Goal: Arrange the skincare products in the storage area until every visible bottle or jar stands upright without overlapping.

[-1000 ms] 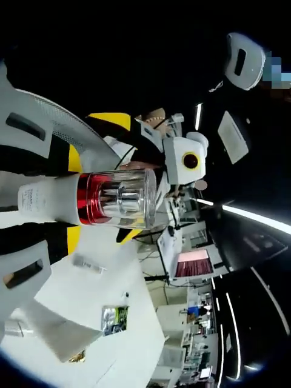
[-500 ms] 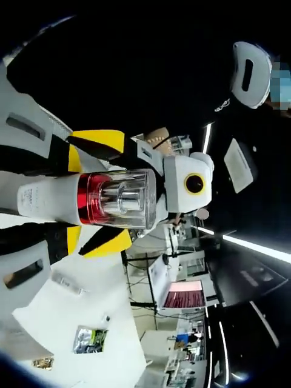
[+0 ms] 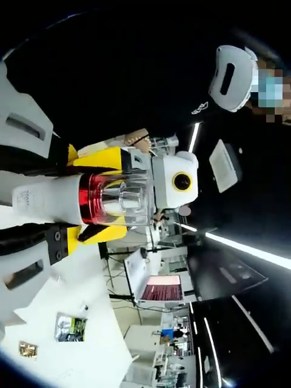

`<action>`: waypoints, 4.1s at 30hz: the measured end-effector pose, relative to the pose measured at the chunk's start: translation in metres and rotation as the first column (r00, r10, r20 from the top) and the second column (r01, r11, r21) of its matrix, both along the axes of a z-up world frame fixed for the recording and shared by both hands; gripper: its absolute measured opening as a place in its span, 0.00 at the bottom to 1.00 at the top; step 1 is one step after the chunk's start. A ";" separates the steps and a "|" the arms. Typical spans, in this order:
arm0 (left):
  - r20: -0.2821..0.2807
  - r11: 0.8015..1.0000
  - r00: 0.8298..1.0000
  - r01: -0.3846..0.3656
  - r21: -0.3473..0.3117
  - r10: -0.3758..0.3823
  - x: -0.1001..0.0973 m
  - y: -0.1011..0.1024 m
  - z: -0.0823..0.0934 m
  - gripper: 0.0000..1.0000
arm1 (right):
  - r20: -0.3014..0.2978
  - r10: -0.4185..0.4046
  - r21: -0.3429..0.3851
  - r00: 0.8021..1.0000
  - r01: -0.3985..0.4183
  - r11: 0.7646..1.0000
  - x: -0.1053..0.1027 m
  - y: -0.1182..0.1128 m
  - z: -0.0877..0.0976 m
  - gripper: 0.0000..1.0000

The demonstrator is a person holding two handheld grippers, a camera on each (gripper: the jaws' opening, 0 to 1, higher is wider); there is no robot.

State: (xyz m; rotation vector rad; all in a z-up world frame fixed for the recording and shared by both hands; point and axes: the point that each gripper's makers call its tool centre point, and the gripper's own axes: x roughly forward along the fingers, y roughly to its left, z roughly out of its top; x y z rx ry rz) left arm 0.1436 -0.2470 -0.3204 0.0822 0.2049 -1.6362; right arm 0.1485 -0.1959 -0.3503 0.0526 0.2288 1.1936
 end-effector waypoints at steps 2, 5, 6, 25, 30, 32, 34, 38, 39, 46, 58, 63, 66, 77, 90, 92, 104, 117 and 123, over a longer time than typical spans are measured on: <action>-0.011 1.000 1.000 -0.028 0.000 0.028 0.008 -0.001 0.010 0.25 | 0.017 -0.052 0.038 0.998 0.051 0.998 0.009 -0.004 0.015 0.21; -0.054 0.994 0.993 -0.109 -0.032 0.107 0.023 -0.005 0.031 0.25 | 0.011 -0.131 0.095 0.991 0.130 0.987 0.021 -0.009 0.034 0.23; -0.042 0.991 0.992 -0.124 -0.041 0.122 0.027 -0.007 0.036 0.25 | 0.011 -0.165 0.110 0.986 0.163 0.980 0.026 -0.011 0.040 0.24; 0.091 0.857 0.855 -0.497 -0.138 0.510 0.072 -0.012 0.096 0.25 | 0.136 -0.764 -0.083 0.630 0.776 0.625 0.069 -0.038 0.070 0.32; 0.264 0.850 0.808 -0.494 -0.182 0.526 0.056 -0.010 0.108 0.25 | 0.244 -0.775 -0.056 0.584 0.806 0.589 0.067 -0.042 0.086 0.20; 0.300 0.852 0.797 -0.485 -0.197 0.524 0.052 -0.012 0.112 0.25 | 0.233 -0.764 -0.039 0.602 0.791 0.611 0.064 -0.043 0.088 0.19; 0.303 0.851 0.796 -0.480 -0.212 0.524 0.049 -0.012 0.115 0.25 | 0.220 -0.756 -0.011 0.617 0.776 0.630 0.061 -0.045 0.093 0.18; 0.306 0.856 0.801 -0.464 -0.228 0.515 0.047 -0.015 0.119 0.25 | 0.182 -0.755 0.040 0.630 0.762 0.646 0.056 -0.049 0.096 0.18; 0.315 0.859 0.800 -0.458 -0.231 0.511 0.046 -0.016 0.119 0.26 | 0.172 -0.755 0.046 0.633 0.760 0.648 0.056 -0.048 0.096 0.18; 0.337 0.909 0.847 -0.353 -0.221 0.411 0.037 -0.021 0.111 0.26 | 0.100 -0.725 0.100 0.681 0.719 0.688 0.044 -0.051 0.090 0.18; 0.246 0.963 0.938 -0.204 -0.176 0.244 0.022 -0.018 0.090 0.29 | 0.182 -0.577 0.043 0.796 0.580 0.814 0.024 -0.054 0.075 0.18; 0.142 0.984 0.985 -0.080 -0.159 0.103 -0.004 -0.030 0.087 0.32 | 0.242 -0.418 0.004 0.875 0.430 0.903 0.008 -0.038 0.076 0.18; 0.143 0.988 0.990 0.007 -0.151 0.015 -0.009 -0.025 0.083 0.33 | 0.254 -0.318 -0.037 0.914 0.337 0.941 -0.002 -0.030 0.070 0.18; 0.148 0.995 0.984 0.100 0.002 -0.099 -0.029 -0.032 0.034 0.30 | 0.199 -0.217 -0.152 0.956 0.248 0.957 -0.023 -0.033 0.023 0.19; 0.042 0.974 0.981 0.180 0.137 -0.188 -0.055 -0.075 -0.050 0.29 | 0.060 -0.286 -0.363 0.956 0.288 0.886 -0.046 -0.081 -0.064 0.20; 0.022 0.971 0.979 0.197 0.139 -0.201 -0.059 -0.081 -0.054 0.29 | 0.044 -0.302 -0.361 0.952 0.297 0.884 -0.047 -0.088 -0.070 0.20; -0.034 0.939 0.959 0.282 0.195 -0.281 -0.057 -0.108 -0.098 0.29 | 0.003 -0.350 -0.450 0.937 0.314 0.836 -0.042 -0.120 -0.120 0.21; -0.014 0.900 0.948 0.306 0.310 -0.318 -0.043 -0.122 -0.165 0.28 | -0.039 -0.380 -0.521 0.924 0.305 0.797 -0.039 -0.139 -0.181 0.20; -0.021 0.900 0.948 0.307 0.310 -0.316 -0.038 -0.123 -0.180 0.28 | -0.052 -0.400 -0.531 0.915 0.314 0.787 -0.036 -0.142 -0.194 0.19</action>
